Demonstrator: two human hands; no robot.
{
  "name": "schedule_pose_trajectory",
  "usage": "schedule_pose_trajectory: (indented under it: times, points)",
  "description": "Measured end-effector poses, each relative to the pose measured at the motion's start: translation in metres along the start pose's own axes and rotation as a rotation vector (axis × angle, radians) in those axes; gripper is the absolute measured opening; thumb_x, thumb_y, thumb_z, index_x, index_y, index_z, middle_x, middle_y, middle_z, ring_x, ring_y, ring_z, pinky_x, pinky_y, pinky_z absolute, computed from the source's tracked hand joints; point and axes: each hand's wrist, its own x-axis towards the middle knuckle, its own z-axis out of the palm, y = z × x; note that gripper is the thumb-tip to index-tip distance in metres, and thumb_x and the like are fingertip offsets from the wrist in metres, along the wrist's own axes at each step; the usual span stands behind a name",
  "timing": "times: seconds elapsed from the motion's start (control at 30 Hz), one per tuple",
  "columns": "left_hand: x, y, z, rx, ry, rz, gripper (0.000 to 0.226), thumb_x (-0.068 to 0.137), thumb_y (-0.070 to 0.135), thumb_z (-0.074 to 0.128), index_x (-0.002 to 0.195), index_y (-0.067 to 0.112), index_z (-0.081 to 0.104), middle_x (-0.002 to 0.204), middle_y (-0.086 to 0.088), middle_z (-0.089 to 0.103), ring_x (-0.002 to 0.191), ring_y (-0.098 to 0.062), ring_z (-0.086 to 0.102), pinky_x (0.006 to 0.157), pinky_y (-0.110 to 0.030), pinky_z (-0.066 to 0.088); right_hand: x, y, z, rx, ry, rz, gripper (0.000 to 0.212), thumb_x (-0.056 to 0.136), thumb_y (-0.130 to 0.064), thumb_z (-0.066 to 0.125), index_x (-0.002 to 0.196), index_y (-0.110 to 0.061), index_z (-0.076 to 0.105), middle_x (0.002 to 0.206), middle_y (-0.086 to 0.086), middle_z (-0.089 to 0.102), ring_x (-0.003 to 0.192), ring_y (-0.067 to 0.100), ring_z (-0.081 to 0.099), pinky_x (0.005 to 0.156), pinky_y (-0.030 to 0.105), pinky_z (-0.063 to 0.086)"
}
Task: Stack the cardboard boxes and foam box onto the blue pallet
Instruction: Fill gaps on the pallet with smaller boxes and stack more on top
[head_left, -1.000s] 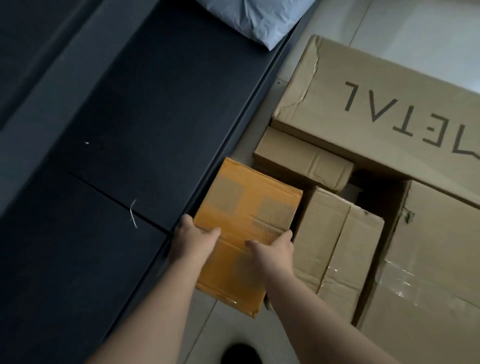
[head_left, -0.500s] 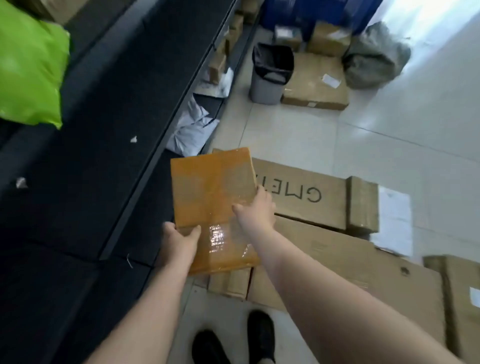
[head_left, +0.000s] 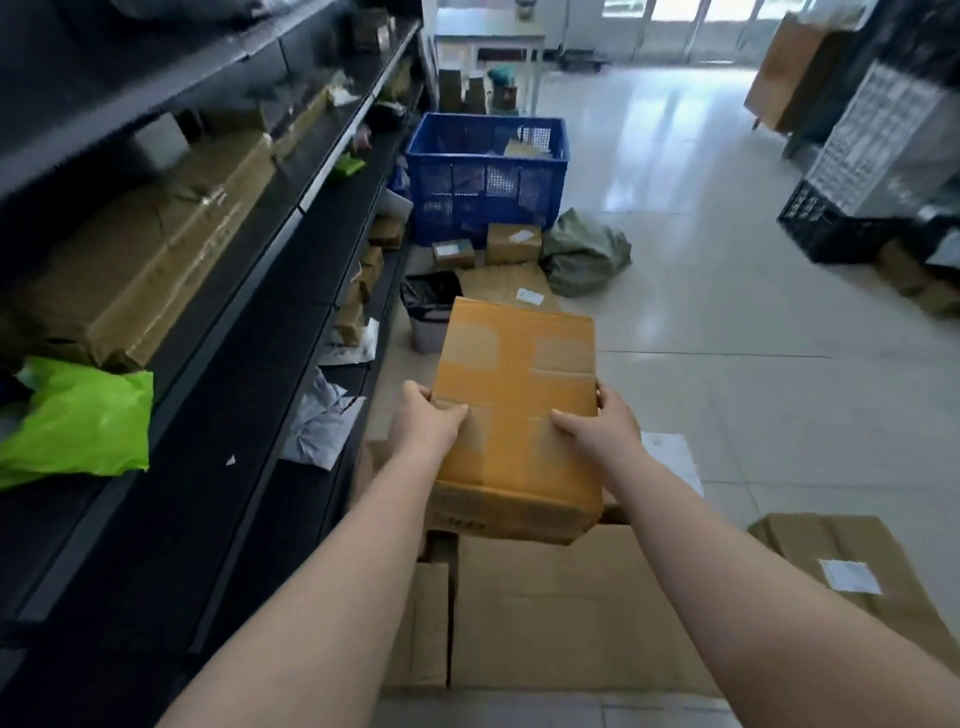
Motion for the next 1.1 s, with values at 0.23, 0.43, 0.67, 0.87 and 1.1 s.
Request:
schedule_pose_trajectory:
  times: [0.23,0.43,0.67,0.87,1.1]
  points:
    - [-0.037,0.121,0.076,-0.066,-0.208,0.244,0.053,0.085,0.034,0.063,0.129,0.017,0.04,0.128,-0.007,0.053,0.112,-0.027,0.052,0.086,-0.036,0.042,-0.01,-0.009,-0.135,0.035,0.348,-0.04,0.067,0.076,-0.035,0.074,0.131,-0.017,0.04,0.131,0.008,0.052,0.115,0.033,0.053,0.094,0.048,0.045]
    - [-0.07,0.185,0.149,-0.032,-0.482,0.438,0.053,0.084,0.032,0.063,0.131,0.016,0.045,0.127,-0.007,0.056,0.111,-0.028,0.054,0.086,-0.034,0.041,-0.04,0.016,-0.211,0.15,0.638,0.085,0.064,0.076,-0.039,0.073,0.129,-0.014,0.046,0.128,0.009,0.055,0.113,0.032,0.055,0.095,0.047,0.046]
    - [-0.123,0.214,0.215,0.029,-0.786,0.561,0.042,0.08,0.029,0.065,0.119,0.021,0.05,0.098,0.002,0.053,0.086,-0.021,0.052,0.071,-0.032,0.041,-0.091,0.057,-0.259,0.26,0.945,0.231,0.056,0.078,-0.035,0.073,0.124,-0.016,0.048,0.125,0.007,0.056,0.112,0.031,0.054,0.093,0.045,0.045]
    - [-0.184,0.204,0.268,0.121,-1.014,0.67,0.045,0.08,0.026,0.064,0.121,0.019,0.048,0.09,0.005,0.053,0.087,-0.023,0.054,0.074,-0.034,0.044,-0.145,0.111,-0.271,0.326,1.169,0.358,0.056,0.077,-0.036,0.072,0.124,-0.016,0.048,0.125,0.007,0.056,0.113,0.03,0.054,0.095,0.044,0.045]
    - [-0.293,0.153,0.328,0.327,-1.262,0.836,0.05,0.081,0.026,0.065,0.126,0.015,0.045,0.1,0.0,0.055,0.093,-0.024,0.055,0.082,-0.036,0.046,-0.237,0.202,-0.282,0.49,1.397,0.499,0.058,0.075,-0.032,0.075,0.124,-0.015,0.049,0.124,0.006,0.057,0.111,0.028,0.056,0.089,0.039,0.046]
